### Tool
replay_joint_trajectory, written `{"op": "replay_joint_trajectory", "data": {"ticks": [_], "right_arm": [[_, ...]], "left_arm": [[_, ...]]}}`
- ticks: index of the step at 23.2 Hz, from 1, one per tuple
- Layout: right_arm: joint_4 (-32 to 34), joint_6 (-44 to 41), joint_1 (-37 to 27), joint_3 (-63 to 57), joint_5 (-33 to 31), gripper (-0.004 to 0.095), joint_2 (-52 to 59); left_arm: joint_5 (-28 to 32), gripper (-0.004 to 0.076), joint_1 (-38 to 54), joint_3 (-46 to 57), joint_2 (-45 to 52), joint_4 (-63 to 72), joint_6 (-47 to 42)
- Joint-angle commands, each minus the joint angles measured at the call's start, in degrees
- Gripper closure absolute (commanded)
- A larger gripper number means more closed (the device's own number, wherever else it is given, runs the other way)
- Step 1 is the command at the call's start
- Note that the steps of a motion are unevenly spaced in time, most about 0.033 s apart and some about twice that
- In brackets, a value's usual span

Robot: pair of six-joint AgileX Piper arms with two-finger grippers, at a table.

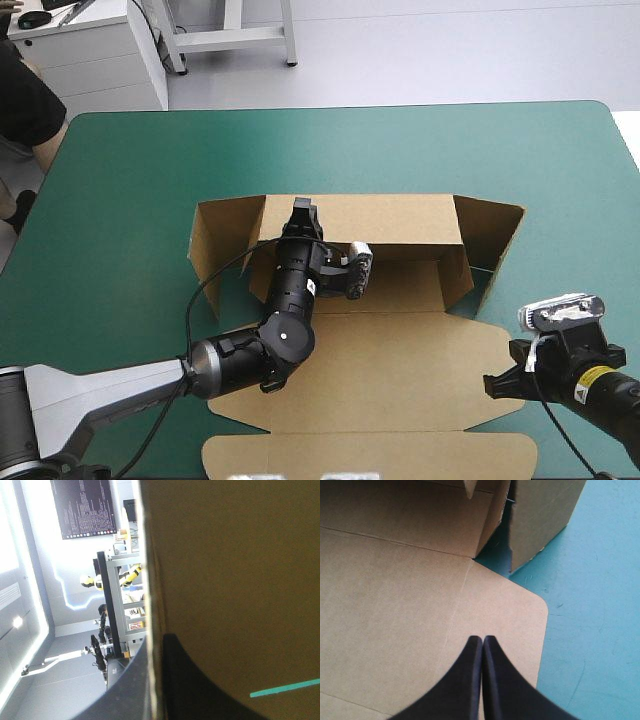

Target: Fold the box

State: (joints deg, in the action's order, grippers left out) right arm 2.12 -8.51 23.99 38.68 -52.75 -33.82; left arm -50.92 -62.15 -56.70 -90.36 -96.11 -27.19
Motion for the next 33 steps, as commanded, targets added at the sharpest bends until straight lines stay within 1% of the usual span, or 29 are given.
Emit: {"op": "replay_joint_trajectory", "data": {"ticks": [1, 3, 5, 6, 7, 8, 9, 10, 11, 14, 15, 17, 19, 22, 25, 27, 29, 31, 32, 33], "right_arm": [[0.49, -0.28, -0.21, 1.50, 2.81, 0.0927, -0.07], [0.49, -0.32, -0.21, 1.50, 2.81, 0.0892, -0.07], [-0.08, -0.32, -0.21, 1.50, 2.81, 0.0775, -0.07], [-1.14, -0.32, -0.21, 1.50, 2.56, 0.0624, -0.07], [-1.65, -0.32, -0.21, 1.50, 2.35, 0.0530, -0.07], [-2.12, -1.21, -0.21, 1.50, 2.35, 0.0353, -0.07], [-2.12, -2.40, -0.21, 1.61, 2.35, 0.0217, -0.07], [-2.12, -3.50, -0.21, 1.61, 2.47, 0.0149, -0.07], [-1.42, -5.29, -0.21, 2.11, 2.57, 0.0114, -0.07], [3.35, -10.30, -0.21, 5.87, 2.57, 0.0116, -0.41], [7.09, -12.52, -0.21, 9.05, 1.44, 0.0116, -1.32], [11.98, -14.48, -0.21, 13.60, -0.54, 0.0116, -3.96], [16.00, -15.28, -0.21, 17.46, -1.77, 0.0116, -6.81], [19.47, -15.28, -0.21, 23.44, -3.14, 0.0116, -11.71], [21.98, -14.29, -0.21, 30.43, -3.51, 0.0117, -17.31], [24.22, -12.58, -0.21, 37.06, -3.40, 0.0117, -23.93], [25.12, -11.27, -0.63, 41.36, -3.77, 0.0119, -28.19], [24.15, -8.65, -2.49, 46.10, -4.36, 0.0129, -32.66], [22.84, -7.00, -4.12, 48.39, -4.85, 0.0138, -35.19], [20.14, -4.64, -6.10, 50.61, -5.34, 0.0143, -37.69]], "left_arm": [[-3.34, 0.0734, -0.50, -1.24, 2.50, -4.73, -1.32], [-3.34, 0.0734, -0.50, -1.24, 2.50, -4.73, -1.32], [-3.45, 0.0734, -0.50, -1.24, 2.50, -4.73, -1.42], [-3.58, 0.0734, -0.50, -1.24, 2.50, -4.73, -1.42], [-3.58, 0.0734, -0.50, -1.24, 2.50, -4.73, -1.42], [-3.58, 0.0734, -0.50, -1.24, 2.50, -4.73, -1.42], [-3.58, 0.0734, -0.50, -1.24, 2.50, -4.73, -1.42], [-3.58, 0.0734, -0.50, -1.24, 2.50, -4.73, -1.42], [-3.58, 0.0734, -0.50, -1.24, 2.50, -4.65, -1.42], [-3.58, 0.0734, -0.50, -1.24, 2.50, -4.52, -1.42], [-4.17, 0.0734, -0.50, -1.24, 2.50, -4.44, -1.42], [-4.53, 0.0734, -0.50, -1.24, 2.50, -4.31, -1.31], [-4.53, 0.0734, -0.50, -1.24, 2.50, -4.31, -1.31], [-4.53, 0.0734, -0.50, -1.24, 2.50, -4.31, -1.61], [-4.43, 0.0734, -0.50, -1.24, 2.50, -4.31, -1.64], [-4.43, 0.0734, -0.50, -1.24, 2.50, -4.31, -1.64], [-4.43, 0.0734, -0.50, -1.24, 2.50, -4.31, -1.64], [-4.43, 0.0734, -0.50, -1.24, 2.50, -4.31, -1.64], [-4.43, 0.0734, -0.50, -1.24, 2.50, -4.31, -1.64], [-4.43, 0.0734, -0.50, -1.24, 2.50, -4.31, -1.64]]}}
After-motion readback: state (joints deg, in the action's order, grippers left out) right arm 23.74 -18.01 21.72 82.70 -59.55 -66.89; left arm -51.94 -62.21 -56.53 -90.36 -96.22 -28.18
